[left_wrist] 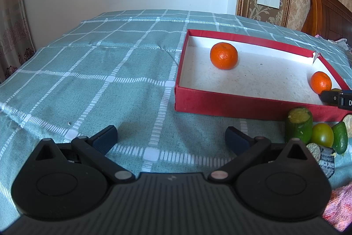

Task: Organize fruits
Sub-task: 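Carry the green tomato into the box and open the right tool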

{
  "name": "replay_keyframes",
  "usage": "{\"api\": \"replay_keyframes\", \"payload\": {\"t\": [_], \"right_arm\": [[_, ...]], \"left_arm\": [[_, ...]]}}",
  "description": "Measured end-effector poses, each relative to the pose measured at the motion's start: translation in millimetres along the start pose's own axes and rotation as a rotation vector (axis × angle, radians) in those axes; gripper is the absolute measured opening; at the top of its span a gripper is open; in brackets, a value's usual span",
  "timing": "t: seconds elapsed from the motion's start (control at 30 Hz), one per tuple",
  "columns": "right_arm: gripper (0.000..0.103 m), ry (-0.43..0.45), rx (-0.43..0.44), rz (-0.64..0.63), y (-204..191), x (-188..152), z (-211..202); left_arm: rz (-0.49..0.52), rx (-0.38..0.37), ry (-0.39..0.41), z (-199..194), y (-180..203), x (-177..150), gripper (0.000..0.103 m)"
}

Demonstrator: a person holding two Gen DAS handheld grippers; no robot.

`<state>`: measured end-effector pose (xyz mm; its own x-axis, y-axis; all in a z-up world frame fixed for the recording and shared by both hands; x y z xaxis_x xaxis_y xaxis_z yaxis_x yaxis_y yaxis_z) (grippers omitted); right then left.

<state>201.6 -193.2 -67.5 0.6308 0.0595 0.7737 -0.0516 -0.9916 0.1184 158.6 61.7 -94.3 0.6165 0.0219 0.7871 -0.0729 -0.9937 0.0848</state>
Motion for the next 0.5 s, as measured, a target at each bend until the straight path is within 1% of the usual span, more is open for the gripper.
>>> {"api": "replay_keyframes", "payload": {"t": [0.37, 0.43, 0.47, 0.5], "right_arm": [[0.035, 0.014, 0.006, -0.013, 0.4, 1.1, -1.2], [0.047, 0.022, 0.008, -0.007, 1.7, 1.2, -2.2], [0.059, 0.028, 0.010, 0.000, 3.0, 1.4, -3.2], [0.066, 0.036, 0.013, 0.004, 3.5, 1.9, -5.3]], "left_arm": [[0.000, 0.000, 0.000, 0.1, -0.1, -0.1, 0.103], [0.000, 0.000, 0.000, 0.1, -0.2, -0.2, 0.103], [0.000, 0.000, 0.000, 0.1, -0.2, -0.1, 0.103], [0.000, 0.000, 0.000, 0.2, -0.2, -0.2, 0.103]]}}
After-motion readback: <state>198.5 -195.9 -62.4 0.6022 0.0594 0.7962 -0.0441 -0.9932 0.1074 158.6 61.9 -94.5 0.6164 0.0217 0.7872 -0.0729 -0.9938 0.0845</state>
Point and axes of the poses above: each gripper's, at about its wrist camera, not at the fingertips, and z roughly the way its jaws point, y to its right, x to its top, the point moved 10 cm from there along z, roughly the way its jaws point, and after that the axes turned 8 degrees about -x, right-handed, at the moved point
